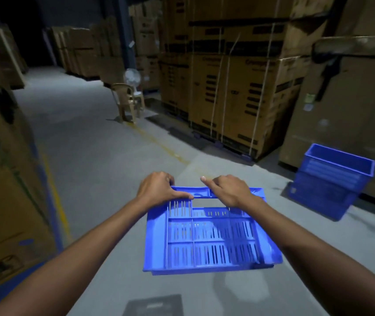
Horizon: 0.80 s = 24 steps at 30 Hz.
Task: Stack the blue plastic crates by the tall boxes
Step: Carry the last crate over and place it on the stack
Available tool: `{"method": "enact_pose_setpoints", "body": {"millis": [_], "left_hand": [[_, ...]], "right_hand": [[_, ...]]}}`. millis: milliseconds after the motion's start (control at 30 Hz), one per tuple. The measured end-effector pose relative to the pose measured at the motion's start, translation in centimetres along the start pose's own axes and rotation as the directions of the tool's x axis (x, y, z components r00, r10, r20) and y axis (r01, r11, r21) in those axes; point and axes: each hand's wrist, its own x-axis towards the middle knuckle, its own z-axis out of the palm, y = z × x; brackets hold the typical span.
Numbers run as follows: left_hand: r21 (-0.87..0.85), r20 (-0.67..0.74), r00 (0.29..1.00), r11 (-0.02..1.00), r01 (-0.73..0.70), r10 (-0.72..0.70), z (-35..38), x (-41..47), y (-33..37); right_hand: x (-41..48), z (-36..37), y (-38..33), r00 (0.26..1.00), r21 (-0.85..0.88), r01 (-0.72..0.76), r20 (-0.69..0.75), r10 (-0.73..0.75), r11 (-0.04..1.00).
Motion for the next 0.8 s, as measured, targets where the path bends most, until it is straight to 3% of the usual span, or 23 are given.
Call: {"method": "enact_pose_setpoints", "body": {"millis": [200, 267, 300, 367, 400, 467, 567, 700, 800], "left_hand": [[-0.007, -0.081, 0.980, 0.983, -0.184, 0.183, 1.5, 3.5, 8.7], [-0.153, -0.072, 0.973, 0.962, -0.228, 0.219, 1.5, 5.1, 10.9], [-0.311, -0.073, 0.972, 0.921, -0.237, 0.225, 1.3, 5.8, 11.9], [-0.656, -0.081, 0.973, 0.724, -0.214, 0.214, 1.3, 7.1, 13.5], [-0.772, -0.084, 0.978, 0.608, -0.183, 0.189, 1.7, 7.6, 14.9], [-0.875, -0.061, 0.993, 0.474, -0.100, 0.097, 3.1, 8.3, 17.5], [-0.879, -0.006, 1.000, 0.477, -0.019, 0.029, 6.6, 9.6, 19.6], [-0.816, -0.112, 0.989, 0.577, -0.038, -0.093, 9.4, 12.0, 23.5], [-0.748, -0.183, 0.980, 0.657, -0.088, -0.077, 9.6, 13.8, 27.6]], "right_hand": [[-0.3, -0.9, 2.1, 0.964, 0.098, -0.097, -0.239, 0.118, 0.990], [-0.5, -2.0, 4.4, 0.932, 0.135, -0.140, -0.316, 0.177, 0.981], [-0.6, -2.8, 5.8, 0.918, 0.137, -0.162, -0.344, 0.200, 0.977], [-0.7, -4.2, 8.3, 0.891, 0.150, -0.197, -0.384, 0.241, 0.969], [-0.7, -5.1, 9.8, 0.878, 0.171, -0.212, -0.400, 0.265, 0.962], [-0.6, -7.0, 12.8, 0.854, 0.214, -0.235, -0.421, 0.307, 0.948], [-0.7, -9.9, 17.3, 0.813, 0.274, -0.254, -0.459, 0.358, 0.928], [-1.0, -12.3, 22.8, 0.792, 0.384, -0.248, -0.448, 0.414, 0.889], [-1.5, -13.8, 26.2, 0.797, 0.419, -0.213, -0.448, 0.405, 0.883]]}}
